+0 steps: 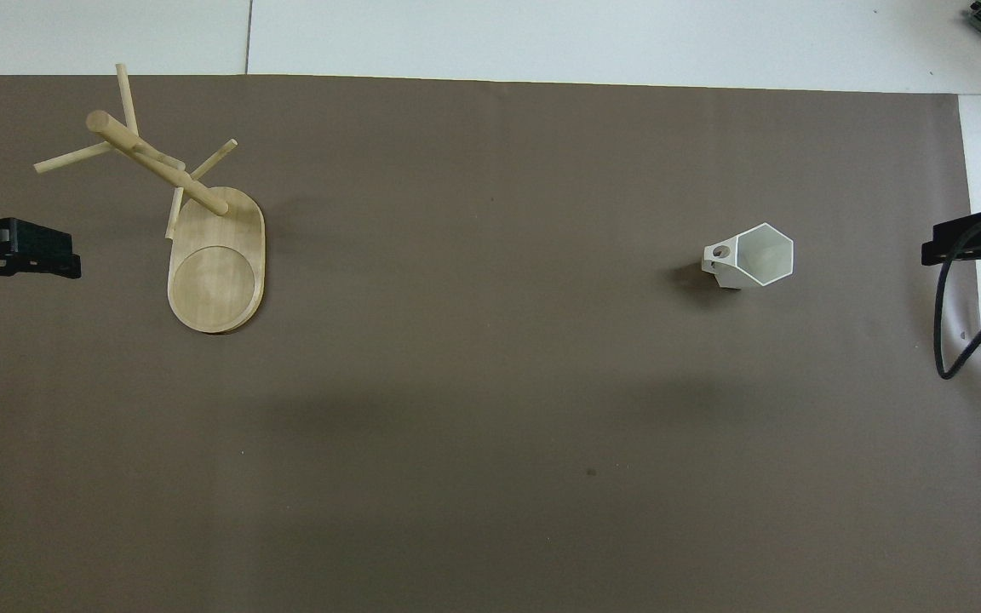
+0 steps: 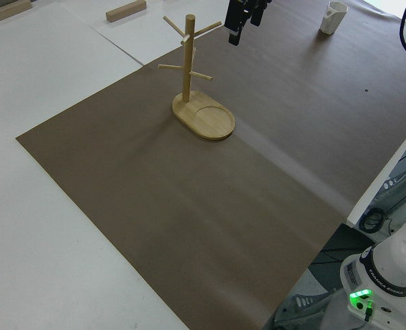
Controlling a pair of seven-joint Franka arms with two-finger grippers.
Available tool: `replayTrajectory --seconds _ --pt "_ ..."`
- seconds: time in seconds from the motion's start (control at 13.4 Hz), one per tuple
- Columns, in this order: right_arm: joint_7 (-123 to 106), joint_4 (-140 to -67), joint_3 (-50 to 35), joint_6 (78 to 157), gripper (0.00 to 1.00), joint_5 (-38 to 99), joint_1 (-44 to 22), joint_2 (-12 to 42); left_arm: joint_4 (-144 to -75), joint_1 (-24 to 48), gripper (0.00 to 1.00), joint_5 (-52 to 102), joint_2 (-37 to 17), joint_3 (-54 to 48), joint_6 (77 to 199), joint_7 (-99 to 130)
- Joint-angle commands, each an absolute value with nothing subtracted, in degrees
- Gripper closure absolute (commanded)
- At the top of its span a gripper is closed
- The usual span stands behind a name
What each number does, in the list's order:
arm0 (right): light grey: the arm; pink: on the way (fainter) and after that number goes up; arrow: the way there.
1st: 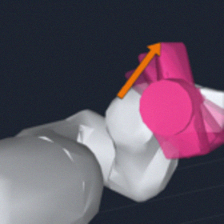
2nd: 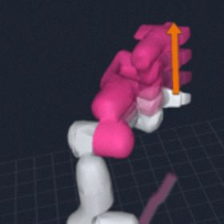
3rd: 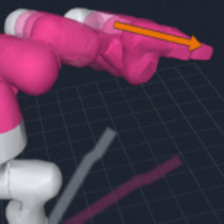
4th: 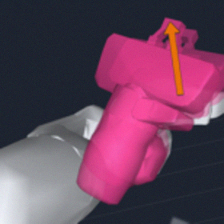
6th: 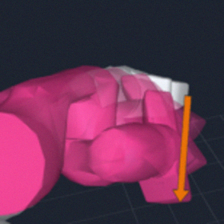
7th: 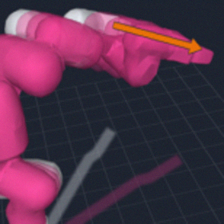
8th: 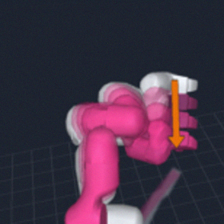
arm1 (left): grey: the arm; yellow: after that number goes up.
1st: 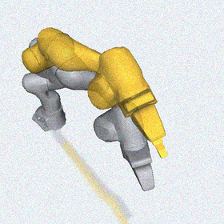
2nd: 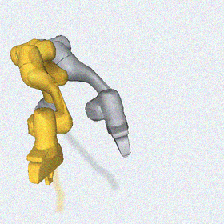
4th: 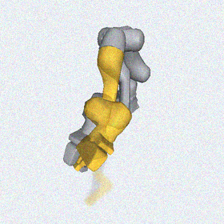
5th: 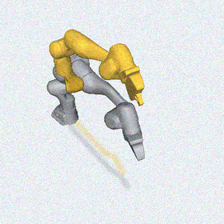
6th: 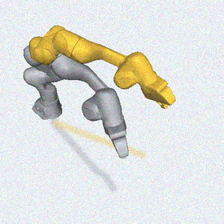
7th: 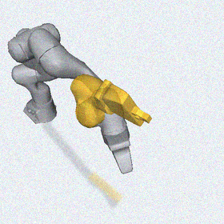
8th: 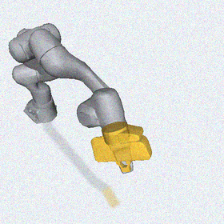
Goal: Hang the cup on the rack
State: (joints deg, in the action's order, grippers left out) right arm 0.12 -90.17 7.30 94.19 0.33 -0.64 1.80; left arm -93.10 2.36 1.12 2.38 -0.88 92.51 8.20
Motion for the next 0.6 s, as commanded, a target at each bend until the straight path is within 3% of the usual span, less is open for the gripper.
replayTrajectory --seconds 0.0,0.52 --pt "-1.49 -92.55 7.03 96.32 0.0 -0.53 -0.44 0.17 -94.66 1.67 0.0 1.93 3.87 -1.14 92.29 7.47" --pt "-1.41 -92.99 7.12 96.68 0.0 -0.53 -0.35 0.44 -94.66 1.67 0.0 1.93 3.87 -1.14 92.29 7.47"
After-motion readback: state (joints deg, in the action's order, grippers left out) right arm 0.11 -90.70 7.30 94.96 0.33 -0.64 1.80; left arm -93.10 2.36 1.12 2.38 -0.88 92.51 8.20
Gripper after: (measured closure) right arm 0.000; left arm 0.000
